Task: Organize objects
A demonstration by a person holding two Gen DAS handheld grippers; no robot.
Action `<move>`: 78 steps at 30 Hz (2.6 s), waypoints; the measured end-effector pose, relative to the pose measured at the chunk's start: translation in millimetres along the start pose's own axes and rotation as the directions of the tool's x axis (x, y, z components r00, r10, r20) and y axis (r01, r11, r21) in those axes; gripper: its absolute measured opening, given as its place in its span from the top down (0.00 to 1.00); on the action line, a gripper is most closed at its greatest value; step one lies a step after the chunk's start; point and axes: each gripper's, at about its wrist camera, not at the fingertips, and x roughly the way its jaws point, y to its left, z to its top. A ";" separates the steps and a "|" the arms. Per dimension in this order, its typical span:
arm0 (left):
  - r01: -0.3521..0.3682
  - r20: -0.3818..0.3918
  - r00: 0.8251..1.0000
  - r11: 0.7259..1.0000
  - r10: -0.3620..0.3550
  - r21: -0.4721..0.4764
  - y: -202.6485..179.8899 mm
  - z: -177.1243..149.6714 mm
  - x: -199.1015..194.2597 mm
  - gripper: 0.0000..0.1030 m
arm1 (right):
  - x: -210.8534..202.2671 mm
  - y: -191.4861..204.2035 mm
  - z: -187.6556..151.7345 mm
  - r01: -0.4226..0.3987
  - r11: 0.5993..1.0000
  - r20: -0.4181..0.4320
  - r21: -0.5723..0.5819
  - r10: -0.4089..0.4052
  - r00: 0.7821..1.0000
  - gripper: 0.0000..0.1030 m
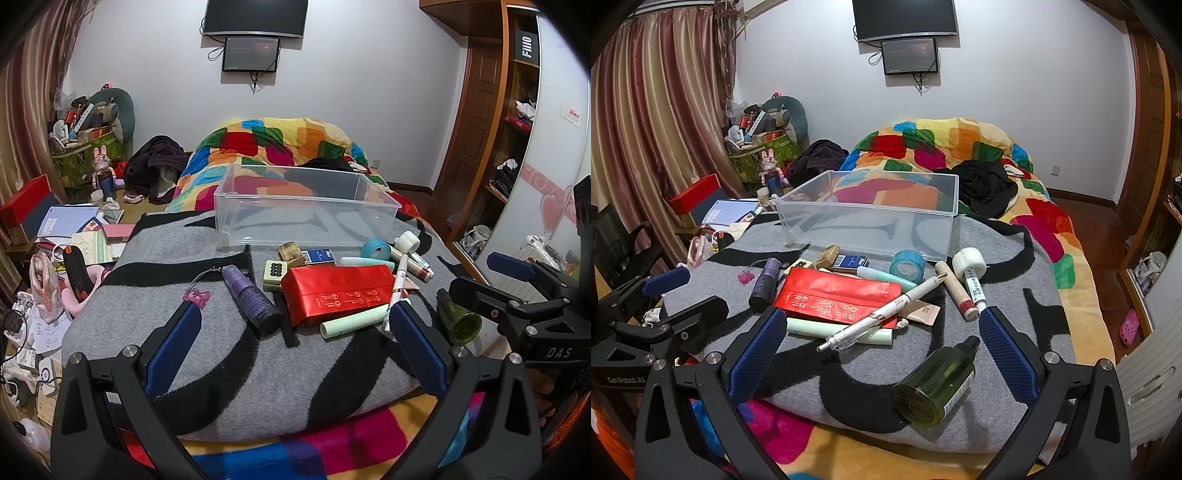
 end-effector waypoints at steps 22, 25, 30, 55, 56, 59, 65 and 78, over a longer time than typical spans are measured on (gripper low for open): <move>0.006 -0.001 1.000 1.000 -0.006 0.001 -1.5 -0.7 0.0 0.00 | -2.8 1.0 0.6 -0.006 1.000 0.002 0.010 0.006 1.000 0.00; 0.008 -0.002 1.000 1.000 -0.008 0.000 -2.0 -2.1 0.1 0.00 | -1.7 -0.1 0.3 -0.008 1.000 -0.001 0.019 0.008 1.000 0.00; -0.013 0.003 1.000 1.000 0.013 -0.025 4.2 -2.8 1.9 0.00 | 1.5 -8.9 -1.5 0.003 0.999 -0.002 0.040 -0.003 1.000 0.00; -0.111 -0.206 0.975 0.983 0.080 -0.144 44.6 -3.3 92.2 0.64 | 41.8 -66.8 -44.4 0.043 0.969 -0.205 0.243 0.008 0.979 0.56; -0.112 -0.206 0.975 0.983 0.081 -0.145 45.2 -3.5 93.1 0.64 | 43.4 -69.5 -45.9 0.039 0.967 -0.209 0.253 0.015 0.978 0.59; -0.118 -0.194 0.977 0.984 0.091 -0.135 44.1 -1.3 94.7 0.66 | 43.1 -73.5 -46.4 0.046 0.965 -0.202 0.258 0.007 0.979 0.63; -0.091 -0.174 0.982 0.990 0.071 -0.108 39.5 -0.6 94.5 0.75 | 35.8 -68.6 -44.4 0.054 0.975 -0.165 0.216 -0.018 0.986 0.63; -0.030 -0.082 0.996 0.995 0.022 -0.099 33.7 22.9 57.2 0.75 | 27.4 -62.4 9.9 0.012 0.988 -0.036 0.151 -0.007 0.999 0.63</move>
